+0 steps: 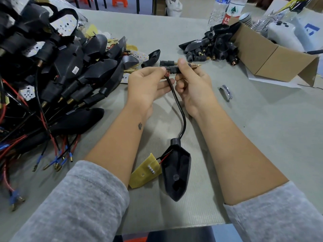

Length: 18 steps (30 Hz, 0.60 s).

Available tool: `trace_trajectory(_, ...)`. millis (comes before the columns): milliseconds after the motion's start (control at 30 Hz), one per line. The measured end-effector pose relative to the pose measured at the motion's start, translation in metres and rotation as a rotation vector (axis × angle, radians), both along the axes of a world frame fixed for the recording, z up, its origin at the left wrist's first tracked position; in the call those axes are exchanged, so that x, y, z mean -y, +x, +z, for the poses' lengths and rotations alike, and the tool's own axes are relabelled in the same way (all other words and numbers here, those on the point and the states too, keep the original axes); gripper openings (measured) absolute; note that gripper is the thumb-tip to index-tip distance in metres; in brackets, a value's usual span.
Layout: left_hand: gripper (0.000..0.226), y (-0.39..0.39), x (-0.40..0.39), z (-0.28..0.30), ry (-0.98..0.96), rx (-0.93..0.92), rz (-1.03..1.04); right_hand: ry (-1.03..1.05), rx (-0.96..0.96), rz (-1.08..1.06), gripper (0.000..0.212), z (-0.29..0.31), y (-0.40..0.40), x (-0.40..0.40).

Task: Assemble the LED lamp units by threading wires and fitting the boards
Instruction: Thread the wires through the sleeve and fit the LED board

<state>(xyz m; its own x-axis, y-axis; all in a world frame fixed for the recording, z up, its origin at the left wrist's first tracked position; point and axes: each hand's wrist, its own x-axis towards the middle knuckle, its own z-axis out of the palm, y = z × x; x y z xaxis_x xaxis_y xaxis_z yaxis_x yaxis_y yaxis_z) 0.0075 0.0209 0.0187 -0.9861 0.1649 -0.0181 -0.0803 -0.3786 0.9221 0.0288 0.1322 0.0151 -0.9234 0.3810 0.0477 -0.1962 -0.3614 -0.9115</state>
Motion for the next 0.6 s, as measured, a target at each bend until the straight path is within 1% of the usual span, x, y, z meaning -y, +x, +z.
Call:
trace_trajectory(133,0.014,-0.0014,0.0004,-0.0038,-0.109,-0.114,0.042,0.022,0.031,-0.019,0.019,-0.0006,0.0003,0.0003)
trace_trajectory(233,0.019,-0.0019,0.0005,-0.0055,-0.17,-0.179,0.046,0.04,0.044,-0.027,0.02,0.0,0.0005,0.0013)
trace_trajectory(300,0.02,-0.0022,-0.0001,-0.0057,-0.185,-0.209,0.045,0.04,0.042,-0.029,0.019,0.0005,0.0009,0.002)
trace_trajectory(433,0.014,-0.0023,-0.0005,-0.0068,-0.258,-0.279,0.044,0.047,0.049,-0.043,0.019,0.0007,0.0011,0.0012)
trace_trajectory(533,0.018,-0.0041,0.0016,-0.0077,-0.312,-0.319,0.033,0.075,0.049,-0.048,0.02,-0.0003,0.001,0.001)
trace_trajectory(600,0.02,-0.0058,0.0038,-0.0087,-0.315,-0.305,0.011,0.106,0.047,-0.048,0.02,-0.0006,0.0013,0.0016)
